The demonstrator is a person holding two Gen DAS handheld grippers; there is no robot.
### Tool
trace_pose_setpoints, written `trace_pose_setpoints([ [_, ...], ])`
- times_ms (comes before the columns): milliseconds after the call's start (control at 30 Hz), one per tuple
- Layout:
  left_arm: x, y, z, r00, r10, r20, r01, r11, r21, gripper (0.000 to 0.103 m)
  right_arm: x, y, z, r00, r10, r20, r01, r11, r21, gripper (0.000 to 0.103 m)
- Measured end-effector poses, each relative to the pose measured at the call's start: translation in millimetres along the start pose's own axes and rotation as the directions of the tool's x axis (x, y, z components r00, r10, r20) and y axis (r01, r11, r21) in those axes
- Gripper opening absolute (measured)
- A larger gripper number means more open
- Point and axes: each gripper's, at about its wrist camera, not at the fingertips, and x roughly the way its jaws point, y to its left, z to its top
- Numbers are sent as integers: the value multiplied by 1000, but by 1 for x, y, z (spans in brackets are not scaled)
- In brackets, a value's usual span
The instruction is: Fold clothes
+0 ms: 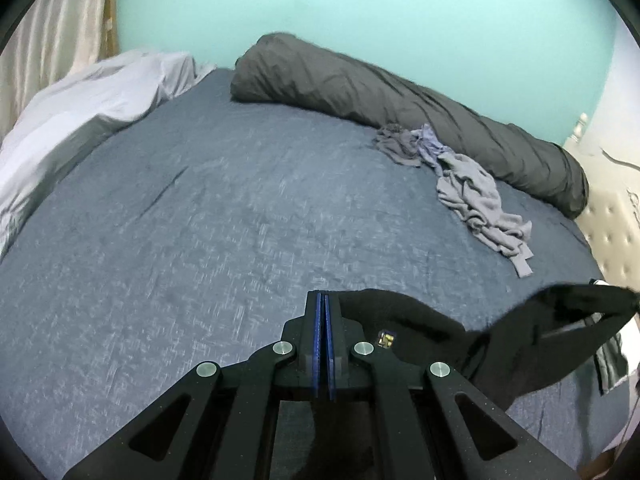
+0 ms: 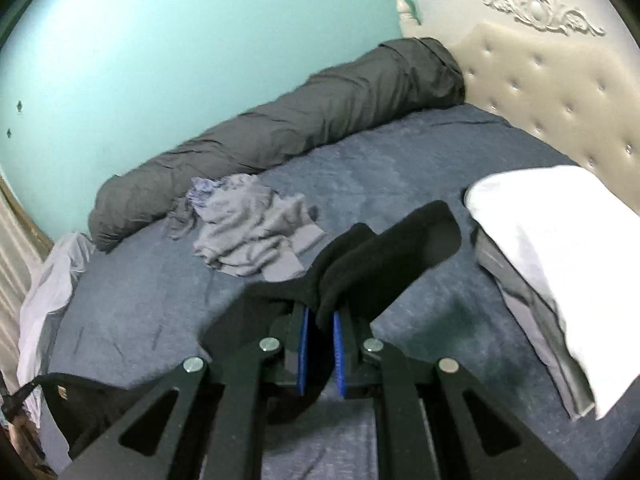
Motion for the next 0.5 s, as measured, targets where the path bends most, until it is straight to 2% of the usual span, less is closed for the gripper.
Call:
trace_pose_setpoints([
  [200,31,15,-18,997,47,-67,-51,997,-51,3,40,-51,-50,991,-57,-117,65,996,67,10],
  [333,47,30,-31,990,64,-122,-77,991,-108,8,67,-87,-91,969,-97,-227,115,991,68,16],
  [367,48,33,-35,989,73,-127,-89,989,-122,17,68,-94,-99,965,-99,-242,120,990,71,18],
  [400,48,36,-38,989,72,-126,-88,988,-127,31,68,-100,-106,963,-96,-252,119,990,75,20],
  [467,45,39,-44,990,75,-123,-91,987,-129,46,63,-109,-116,963,-95,-252,117,990,74,35],
  [500,42,38,-46,990,77,-119,-92,988,-124,46,59,-111,-117,965,-99,-245,120,990,74,40],
])
